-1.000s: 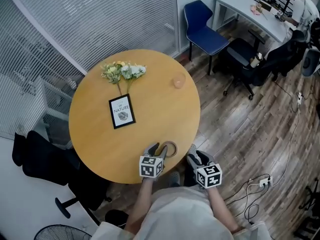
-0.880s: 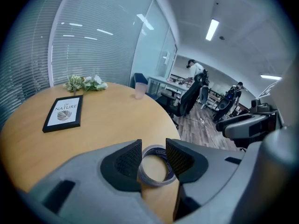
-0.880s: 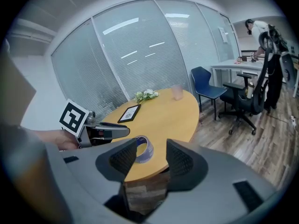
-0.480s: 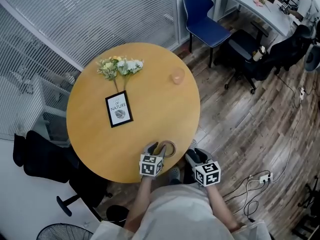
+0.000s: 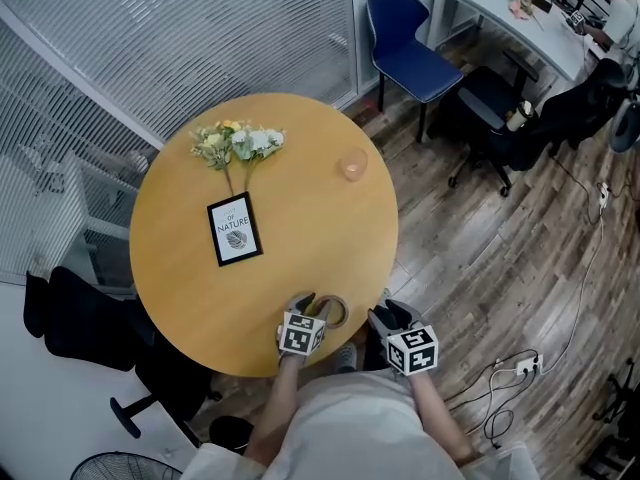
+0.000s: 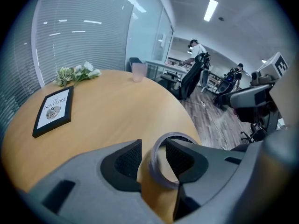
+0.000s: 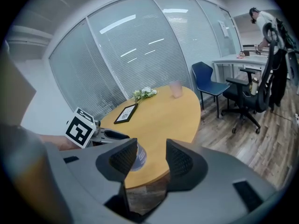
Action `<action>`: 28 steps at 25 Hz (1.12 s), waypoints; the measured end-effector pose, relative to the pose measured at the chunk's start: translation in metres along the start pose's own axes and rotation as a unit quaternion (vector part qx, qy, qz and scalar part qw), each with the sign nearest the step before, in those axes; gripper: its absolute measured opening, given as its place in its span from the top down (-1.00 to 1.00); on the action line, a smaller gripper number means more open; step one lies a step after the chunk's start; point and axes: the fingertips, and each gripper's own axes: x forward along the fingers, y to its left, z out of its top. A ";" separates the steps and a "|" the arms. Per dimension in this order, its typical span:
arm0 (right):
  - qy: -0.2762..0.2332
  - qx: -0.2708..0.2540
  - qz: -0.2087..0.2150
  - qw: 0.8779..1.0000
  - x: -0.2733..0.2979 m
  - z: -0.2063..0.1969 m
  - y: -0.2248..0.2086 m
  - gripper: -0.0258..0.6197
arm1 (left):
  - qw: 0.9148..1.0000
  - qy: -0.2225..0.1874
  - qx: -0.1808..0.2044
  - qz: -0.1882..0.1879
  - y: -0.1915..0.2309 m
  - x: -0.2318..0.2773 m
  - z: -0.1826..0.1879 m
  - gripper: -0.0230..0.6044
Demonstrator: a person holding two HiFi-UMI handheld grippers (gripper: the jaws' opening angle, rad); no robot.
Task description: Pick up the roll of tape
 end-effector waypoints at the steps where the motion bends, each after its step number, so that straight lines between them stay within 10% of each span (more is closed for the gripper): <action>1: -0.001 0.000 0.000 1.000 0.001 0.003 -0.002 0.33 | 1.000 0.005 0.003 -0.003 -0.001 0.003 -0.001 0.42; 28: -0.010 0.011 -0.015 1.000 0.000 0.011 -0.011 0.35 | 0.998 0.046 0.046 -0.003 0.000 0.016 -0.014 0.72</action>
